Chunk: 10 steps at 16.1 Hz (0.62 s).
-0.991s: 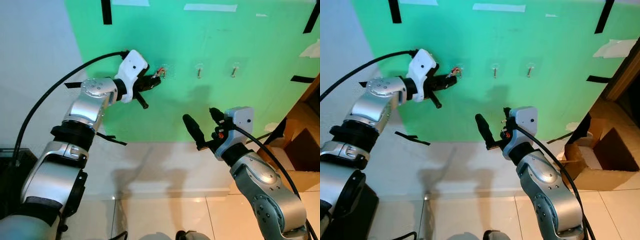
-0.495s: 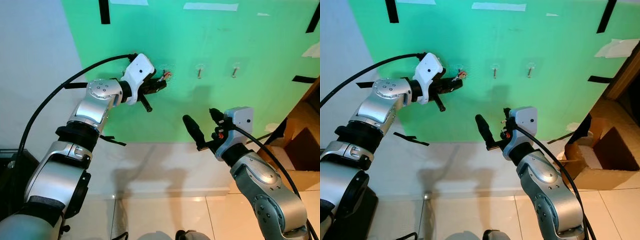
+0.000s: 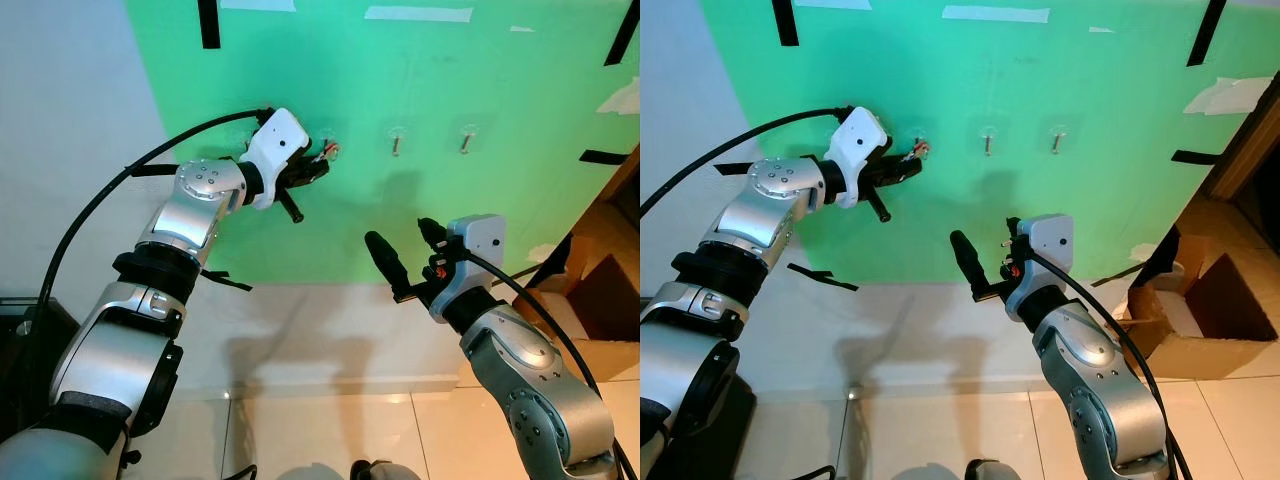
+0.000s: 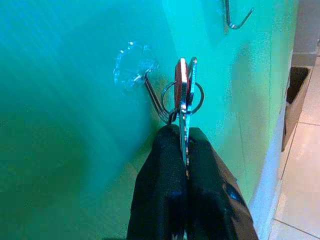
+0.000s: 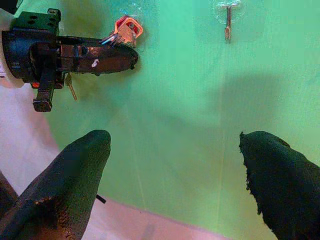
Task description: Hang keys on a hook
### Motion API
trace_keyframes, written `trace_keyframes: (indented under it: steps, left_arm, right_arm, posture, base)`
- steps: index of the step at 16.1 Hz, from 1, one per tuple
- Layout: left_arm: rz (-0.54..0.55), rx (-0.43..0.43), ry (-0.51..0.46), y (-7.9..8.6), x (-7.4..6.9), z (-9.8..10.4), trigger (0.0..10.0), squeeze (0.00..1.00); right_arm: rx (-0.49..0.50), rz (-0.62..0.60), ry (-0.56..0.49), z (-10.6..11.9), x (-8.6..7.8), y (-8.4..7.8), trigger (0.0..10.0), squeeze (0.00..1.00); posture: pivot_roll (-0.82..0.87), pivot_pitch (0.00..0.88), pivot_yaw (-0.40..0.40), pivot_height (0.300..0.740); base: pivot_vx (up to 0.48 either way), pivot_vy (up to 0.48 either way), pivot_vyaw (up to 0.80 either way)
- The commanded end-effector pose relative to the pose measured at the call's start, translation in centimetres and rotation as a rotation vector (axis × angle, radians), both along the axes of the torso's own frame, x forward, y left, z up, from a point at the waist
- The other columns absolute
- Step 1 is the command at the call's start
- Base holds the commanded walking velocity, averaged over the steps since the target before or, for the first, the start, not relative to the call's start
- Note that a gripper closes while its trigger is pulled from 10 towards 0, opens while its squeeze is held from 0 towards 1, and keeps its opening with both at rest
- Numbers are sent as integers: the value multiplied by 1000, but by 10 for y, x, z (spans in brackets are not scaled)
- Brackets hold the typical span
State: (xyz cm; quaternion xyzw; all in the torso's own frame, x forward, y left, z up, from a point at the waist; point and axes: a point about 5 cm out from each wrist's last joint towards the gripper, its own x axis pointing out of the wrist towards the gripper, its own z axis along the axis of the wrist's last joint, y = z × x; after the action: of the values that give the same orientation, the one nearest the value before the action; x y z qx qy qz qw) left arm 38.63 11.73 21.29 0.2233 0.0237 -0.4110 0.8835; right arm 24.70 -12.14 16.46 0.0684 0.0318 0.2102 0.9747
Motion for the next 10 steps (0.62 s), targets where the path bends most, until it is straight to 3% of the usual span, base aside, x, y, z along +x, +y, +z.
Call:
trace_keyframes:
  steps: [1, 10]
  left_arm:
    - [59, 23, -40, 10, 4, 12, 10000, 0]
    - [61, 105, -49, 28, -9, 15, 10000, 0]
  right_arm:
    - [-10, 15, -18, 5, -1, 1, 10000, 0]
    - [-15, 19, -8, 4, -1, 1, 10000, 0]
  posture:
    - [-69, 0, -3, 740]
    - [-66, 0, -3, 740]
  base:
    - [0, 0, 0]
    - [0, 0, 0]
